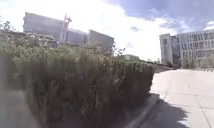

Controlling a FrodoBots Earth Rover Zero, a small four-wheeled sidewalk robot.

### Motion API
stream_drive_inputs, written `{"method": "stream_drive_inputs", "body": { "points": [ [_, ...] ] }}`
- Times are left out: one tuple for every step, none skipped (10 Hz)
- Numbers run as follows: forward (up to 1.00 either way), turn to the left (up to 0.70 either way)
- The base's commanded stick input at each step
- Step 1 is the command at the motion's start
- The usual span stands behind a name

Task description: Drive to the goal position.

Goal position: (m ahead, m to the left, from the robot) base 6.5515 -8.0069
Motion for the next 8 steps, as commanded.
{"method": "stream_drive_inputs", "body": {
  "points": [
    [0.0,-0.7],
    [0.0,-0.7],
    [0.0,-0.7],
    [0.0,-0.7],
    [0.0,-0.7],
    [0.0,-0.7],
    [0.0,-0.7],
    [0.0,-0.7]
  ]
}}
